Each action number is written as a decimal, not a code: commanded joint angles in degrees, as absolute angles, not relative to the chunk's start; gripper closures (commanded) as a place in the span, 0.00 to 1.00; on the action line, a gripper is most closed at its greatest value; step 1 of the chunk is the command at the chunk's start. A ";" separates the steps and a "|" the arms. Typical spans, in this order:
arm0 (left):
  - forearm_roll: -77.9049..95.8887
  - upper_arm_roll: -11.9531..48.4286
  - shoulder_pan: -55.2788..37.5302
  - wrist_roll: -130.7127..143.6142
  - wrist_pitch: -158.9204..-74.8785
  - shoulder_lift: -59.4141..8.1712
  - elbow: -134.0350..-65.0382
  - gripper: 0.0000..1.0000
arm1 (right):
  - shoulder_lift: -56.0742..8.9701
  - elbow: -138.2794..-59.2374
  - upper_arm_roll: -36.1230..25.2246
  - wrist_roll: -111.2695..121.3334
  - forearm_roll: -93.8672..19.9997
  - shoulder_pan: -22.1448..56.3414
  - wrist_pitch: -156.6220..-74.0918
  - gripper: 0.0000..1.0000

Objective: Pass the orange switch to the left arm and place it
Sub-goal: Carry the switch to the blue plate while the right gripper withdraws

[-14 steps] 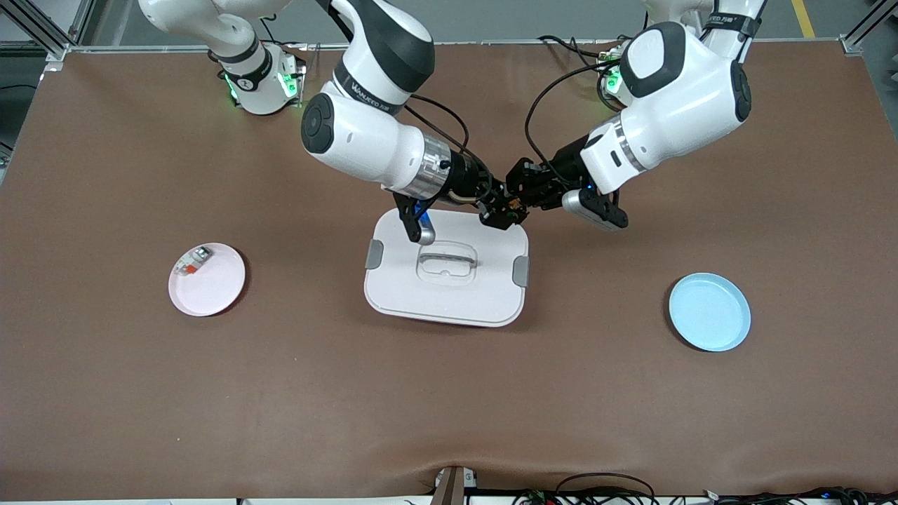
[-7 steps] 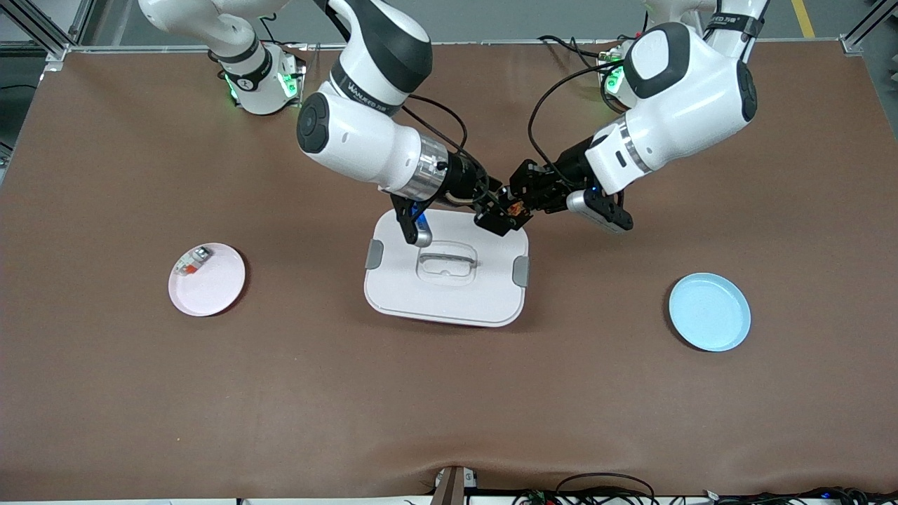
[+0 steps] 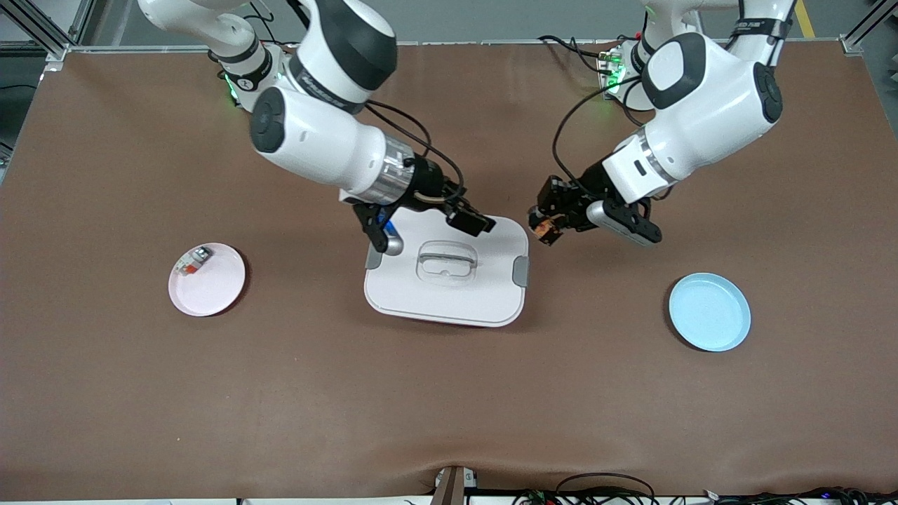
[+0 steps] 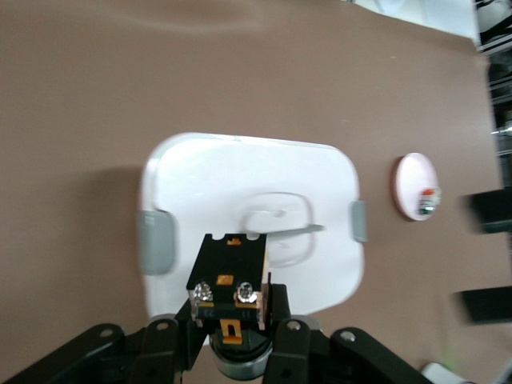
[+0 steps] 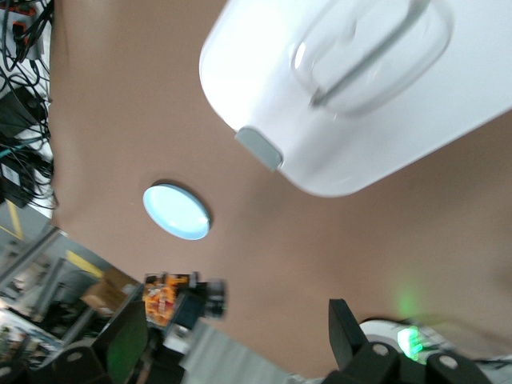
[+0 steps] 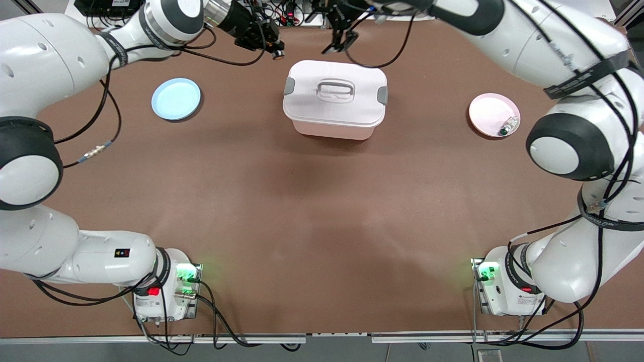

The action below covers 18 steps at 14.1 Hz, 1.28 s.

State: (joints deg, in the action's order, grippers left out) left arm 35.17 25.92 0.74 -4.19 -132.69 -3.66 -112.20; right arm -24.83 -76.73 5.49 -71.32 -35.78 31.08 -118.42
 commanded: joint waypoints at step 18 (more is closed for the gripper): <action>-8.60 26.19 19.93 -36.79 -124.45 -15.81 -111.01 1.00 | 0.35 -100.72 5.89 -6.17 -4.04 2.39 -104.94 0.00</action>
State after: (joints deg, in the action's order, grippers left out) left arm -6.81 25.61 17.03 -30.49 -125.29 -13.36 -112.18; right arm -2.30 -98.53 4.76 -10.18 -5.07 6.39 -104.76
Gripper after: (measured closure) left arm 0.648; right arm 0.000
